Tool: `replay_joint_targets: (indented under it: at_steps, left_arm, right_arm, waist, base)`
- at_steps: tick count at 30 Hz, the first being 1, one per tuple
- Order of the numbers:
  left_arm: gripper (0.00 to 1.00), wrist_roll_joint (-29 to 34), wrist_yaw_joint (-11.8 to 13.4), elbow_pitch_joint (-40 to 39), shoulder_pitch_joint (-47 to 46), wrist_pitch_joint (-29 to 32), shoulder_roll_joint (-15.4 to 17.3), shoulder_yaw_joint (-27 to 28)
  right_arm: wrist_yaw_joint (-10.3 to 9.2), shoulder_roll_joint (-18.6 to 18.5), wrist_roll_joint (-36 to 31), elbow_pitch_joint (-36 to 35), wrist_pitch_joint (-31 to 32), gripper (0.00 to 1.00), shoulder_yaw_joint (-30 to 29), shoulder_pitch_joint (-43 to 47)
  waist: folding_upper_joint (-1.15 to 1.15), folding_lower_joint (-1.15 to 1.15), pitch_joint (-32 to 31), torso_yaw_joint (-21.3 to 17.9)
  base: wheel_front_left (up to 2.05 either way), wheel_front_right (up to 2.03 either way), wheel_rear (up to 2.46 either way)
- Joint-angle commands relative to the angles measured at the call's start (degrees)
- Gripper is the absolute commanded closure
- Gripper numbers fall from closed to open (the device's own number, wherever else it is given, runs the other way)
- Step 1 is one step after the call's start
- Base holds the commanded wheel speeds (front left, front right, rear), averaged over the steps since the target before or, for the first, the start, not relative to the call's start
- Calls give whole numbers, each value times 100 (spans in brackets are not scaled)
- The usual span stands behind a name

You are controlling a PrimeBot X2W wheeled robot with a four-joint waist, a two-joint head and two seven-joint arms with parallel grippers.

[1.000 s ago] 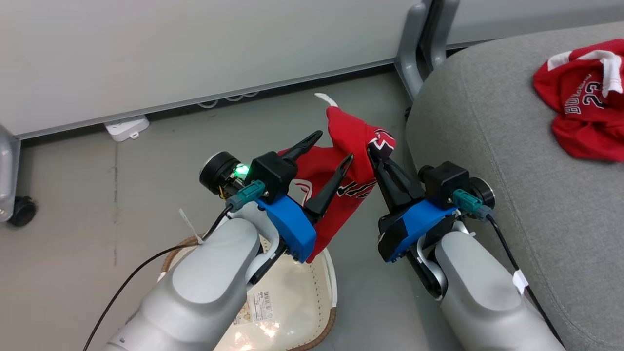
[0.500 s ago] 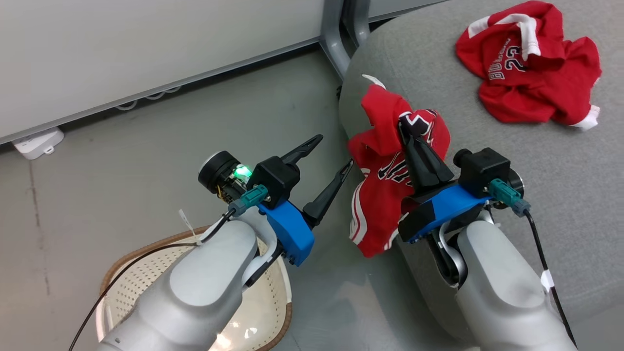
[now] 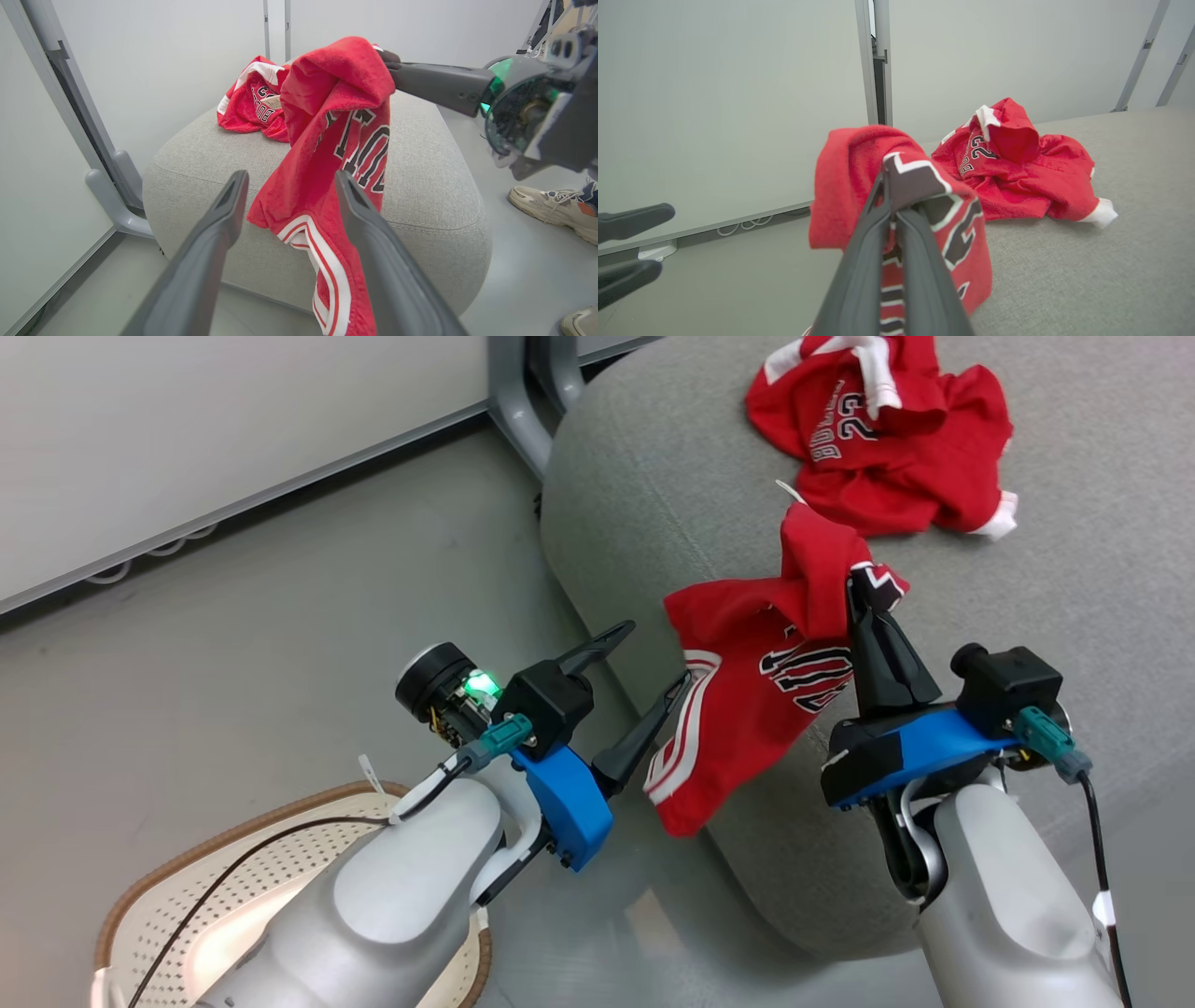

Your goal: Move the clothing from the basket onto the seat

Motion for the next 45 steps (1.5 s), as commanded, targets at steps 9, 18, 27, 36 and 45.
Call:
replay_joint_targets:
  at_steps: [9,18,27,36,45]
  left_arm:
    - [0,-31,20,-115,94,46,57,-116]
    - [0,-41,120,-304,11,12,167,-58]
    - [0,62,260,-719,-329,263,498,14]
    - [0,310,363,-1407,-872,648,995,94]
    - [0,521,446,-2258,-1319,1057,1447,148]
  right_arm:
    - [-4,9,-5,-155,-2,100,-69,230]
    - [-4,9,-377,-528,-2,100,11,-239]
    - [-5,-462,-582,-1191,-1,100,-676,-1854]
    - [-5,-1540,-357,-1490,-1,100,-1922,-3192]
    - [-5,-2189,-321,-691,-2,100,-2841,-3454]
  waist:
    - [0,0,48,-253]
    - [0,0,183,-104]
    - [0,0,1107,90]
    - [0,0,2384,225]
    - [0,0,3336,237]
  base:
    - [0,0,0]
    - [0,0,0]
    - [0,0,0]
    - [0,0,0]
    - [0,0,0]
